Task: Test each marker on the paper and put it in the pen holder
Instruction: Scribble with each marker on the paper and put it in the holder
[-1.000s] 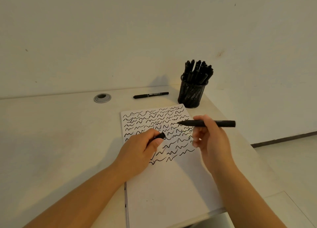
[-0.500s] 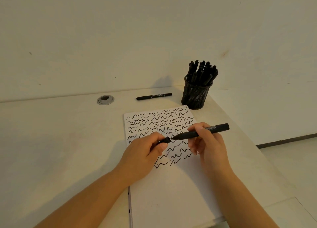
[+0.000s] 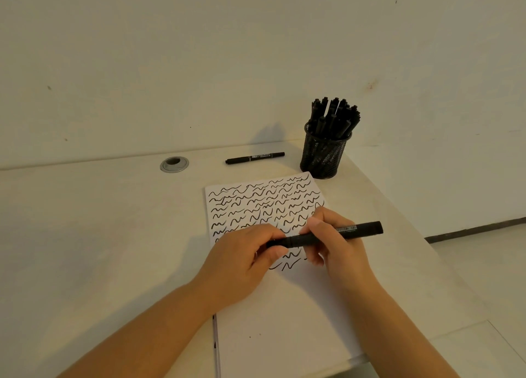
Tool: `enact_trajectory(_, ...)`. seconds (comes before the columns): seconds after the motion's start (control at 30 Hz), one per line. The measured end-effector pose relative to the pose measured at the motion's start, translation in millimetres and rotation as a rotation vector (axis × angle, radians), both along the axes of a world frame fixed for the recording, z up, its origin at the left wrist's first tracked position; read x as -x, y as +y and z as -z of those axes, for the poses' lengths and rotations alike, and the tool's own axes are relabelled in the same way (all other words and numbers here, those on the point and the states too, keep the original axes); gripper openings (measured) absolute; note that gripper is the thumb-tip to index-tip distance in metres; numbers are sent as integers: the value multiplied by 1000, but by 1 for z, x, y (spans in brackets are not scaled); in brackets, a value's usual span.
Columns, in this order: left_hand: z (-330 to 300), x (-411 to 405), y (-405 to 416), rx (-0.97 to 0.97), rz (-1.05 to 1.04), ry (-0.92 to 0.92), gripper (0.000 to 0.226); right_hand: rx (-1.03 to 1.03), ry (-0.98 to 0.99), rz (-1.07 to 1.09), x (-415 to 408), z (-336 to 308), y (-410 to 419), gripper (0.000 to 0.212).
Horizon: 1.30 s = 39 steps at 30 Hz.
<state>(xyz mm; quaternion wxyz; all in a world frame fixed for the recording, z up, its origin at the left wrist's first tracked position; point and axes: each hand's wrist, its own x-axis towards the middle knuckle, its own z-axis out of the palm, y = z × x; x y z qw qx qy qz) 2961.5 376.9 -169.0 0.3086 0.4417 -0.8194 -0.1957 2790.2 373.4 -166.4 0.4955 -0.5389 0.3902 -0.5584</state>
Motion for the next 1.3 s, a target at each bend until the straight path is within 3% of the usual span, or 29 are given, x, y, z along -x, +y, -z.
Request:
enact_trajectory(0.37, -10, 11, 11, 103, -5, -44, 40, 58, -79, 28, -6, 4, 2, 30)
enact_trajectory(0.57, -15, 13, 15, 80, 11, -56, 37, 79, -141, 34, -11, 7, 3, 28)
enact_trajectory(0.8, -12, 13, 16, -194, 105, 142, 24, 103, -104, 34, -13, 9, 4, 29)
enact_trajectory(1.07, -16, 12, 17, -524, 190, 302, 29, 148, -116, -6, -15, 6, 8, 27)
enact_trajectory(1.3, -15, 11, 15, -599, 198, 314, 29, 147, -136, -50, -14, 5, 7, 27)
